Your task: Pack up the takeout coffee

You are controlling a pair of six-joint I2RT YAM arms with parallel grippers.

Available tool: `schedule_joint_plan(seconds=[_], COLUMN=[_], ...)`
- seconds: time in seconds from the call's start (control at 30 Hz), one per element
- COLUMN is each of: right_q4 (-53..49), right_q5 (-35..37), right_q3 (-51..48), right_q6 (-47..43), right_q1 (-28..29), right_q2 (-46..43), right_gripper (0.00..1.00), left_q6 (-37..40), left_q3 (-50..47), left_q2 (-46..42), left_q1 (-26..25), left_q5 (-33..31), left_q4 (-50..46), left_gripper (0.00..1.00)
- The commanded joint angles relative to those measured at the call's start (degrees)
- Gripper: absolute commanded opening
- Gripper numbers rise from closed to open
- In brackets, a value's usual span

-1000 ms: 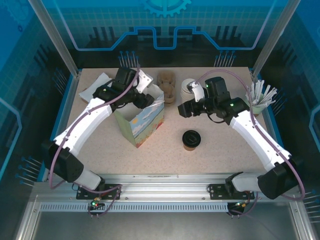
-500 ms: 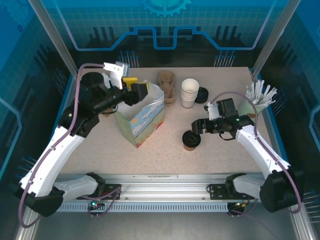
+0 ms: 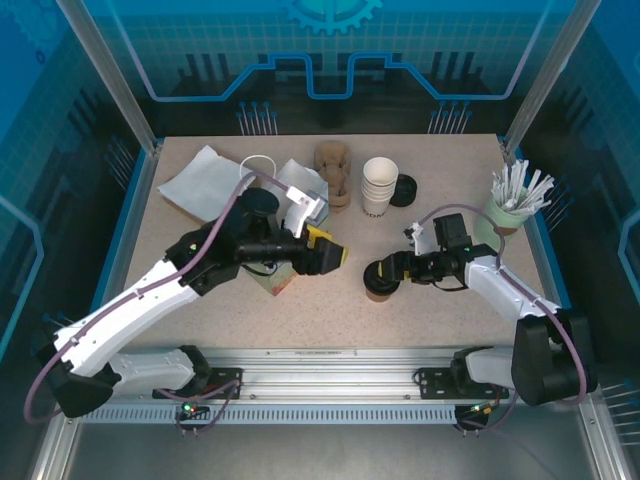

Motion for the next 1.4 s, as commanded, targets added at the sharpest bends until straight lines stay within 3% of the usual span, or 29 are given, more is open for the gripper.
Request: schedule_joint_plan(seconds=[0.0,0.17,0.37,0.57,0.7,0.87,1.03,1.17,1.37], right_q4=[3.09,5.85,11.14,11.77,4.33,-0.50,-3.11,-4.93,-5.54], right_q5=[-3.16,-3.27,-1.27,0.22,2.31,2.98,9.79,14.45,13.98], right_q3=[-0.95,-1.47,-1.36,0.95,4.69,6.45,5.91,5.48,4.71], right_q6=[0.73,2.97,7.90,9.41,5.32,3.65,2.90,1.37,-0.08], right_q1=[0.89,3.90,12.38,19.19,16.39,5.41,-2.82,-4.33,-6.09], right_q2=[1.05,1.90,3.88,6.52,2.43,-5.49,-12.71,-15.44,-15.82], right_gripper=[0.68,0.66,0.66,0.69,0.76,0.81,0.84,0.84,0.84], left_q6=[-0.23,0.19,2.11,8.76,15.28,19.66,23.00,25.13,27.30], left_q3=[-1.47,-2.53,-4.20,-5.31,-4.00,0.54,7.26,13.06,18.58], left_q2=[-0.12,0.42,1.81,2.66,5.39,13.58,23.33,29.88,36.27], left_q1=[-1.54,-2.06,-2.28,-4.18,-7.69,-9.64,-10.24,-10.95,-11.01], left_q5=[0.49,-1.29,-4.62,-9.28,-14.84,-18.31,-19.11,-18.80,-19.80], left_q4=[-0.30,-1.20,-5.05,-10.53,-15.05,-20.69,-25.67,-30.00,-34.14], left_gripper=[0.65,0.65,0.65,0.66,0.69,0.73,0.77,0.82,0.86])
